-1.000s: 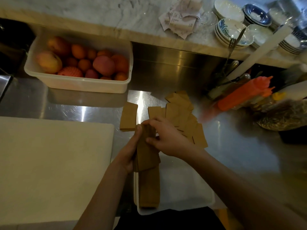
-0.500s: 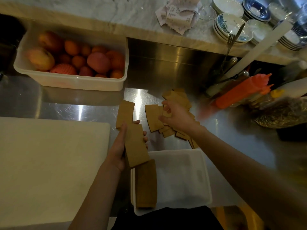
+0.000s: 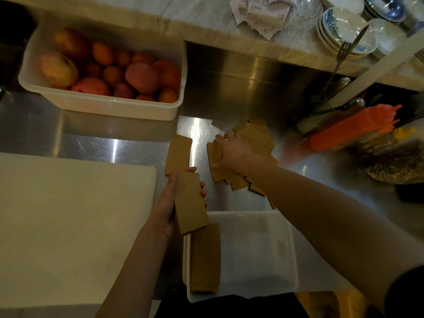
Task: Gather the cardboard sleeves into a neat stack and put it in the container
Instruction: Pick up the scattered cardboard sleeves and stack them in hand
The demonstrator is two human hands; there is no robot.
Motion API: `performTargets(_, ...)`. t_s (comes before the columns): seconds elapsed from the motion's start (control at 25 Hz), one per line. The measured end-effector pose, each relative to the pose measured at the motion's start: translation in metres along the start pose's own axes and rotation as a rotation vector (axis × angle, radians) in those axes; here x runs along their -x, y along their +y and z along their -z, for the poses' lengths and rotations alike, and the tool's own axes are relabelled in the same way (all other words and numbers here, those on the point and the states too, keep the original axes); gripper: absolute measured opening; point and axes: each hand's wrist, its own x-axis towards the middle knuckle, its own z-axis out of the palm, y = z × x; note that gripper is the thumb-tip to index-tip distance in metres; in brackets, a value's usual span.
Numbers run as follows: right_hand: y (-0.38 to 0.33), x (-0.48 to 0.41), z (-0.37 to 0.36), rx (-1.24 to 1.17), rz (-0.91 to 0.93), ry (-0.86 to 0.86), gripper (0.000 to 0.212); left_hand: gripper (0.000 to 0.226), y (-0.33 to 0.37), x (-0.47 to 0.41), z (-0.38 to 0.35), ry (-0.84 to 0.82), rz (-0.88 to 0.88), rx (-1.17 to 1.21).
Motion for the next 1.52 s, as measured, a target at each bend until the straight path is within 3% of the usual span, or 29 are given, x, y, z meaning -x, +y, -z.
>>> performTargets(0.12, -0.002, -0.008, -0.005, 0.040, 0.006, -0.007, 0.078, 0.113, 0.004, -0.001, -0.002, -0.008, -0.005, 0.000)
performTargets(0.28, 0.002, -0.009, -0.003, -0.013, 0.096, 0.132, 0.068, 0.105, 0.010, -0.001, 0.000, -0.028, -0.042, 0.001)
performTargets(0.4, 0.009, -0.001, 0.000, -0.197, 0.100, 0.112, 0.058, 0.100, 0.010, -0.002, 0.000, -0.031, -0.049, -0.005)
performTargets(0.52, 0.021, 0.004, 0.007, -0.471, -0.009, -0.010, 0.045, 0.104, 0.009, -0.002, 0.001, -0.030, -0.043, -0.016)
performTargets(0.64, 0.038, 0.005, 0.025, -0.716, -0.086, -0.141, 0.051, 0.100, 0.009, -0.001, 0.001, -0.043, -0.047, -0.017)
performTargets(0.92, 0.037, -0.001, 0.013, -0.224, 0.017, -0.262, 0.076, 0.083, 0.010, 0.002, 0.002, -0.065, -0.071, -0.020)
performTargets(1.16, 0.028, -0.002, 0.002, 0.070, 0.112, -0.142, 0.077, 0.087, 0.009, 0.004, 0.003, -0.059, -0.062, -0.010)
performTargets(1.36, 0.025, 0.002, 0.006, -0.012, 0.099, 0.034, 0.059, 0.105, 0.005, 0.002, 0.003, -0.047, -0.032, -0.025)
performTargets(1.52, 0.026, -0.002, 0.013, -0.251, 0.118, -0.029, 0.049, 0.102, 0.006, 0.001, 0.004, -0.062, -0.046, -0.021)
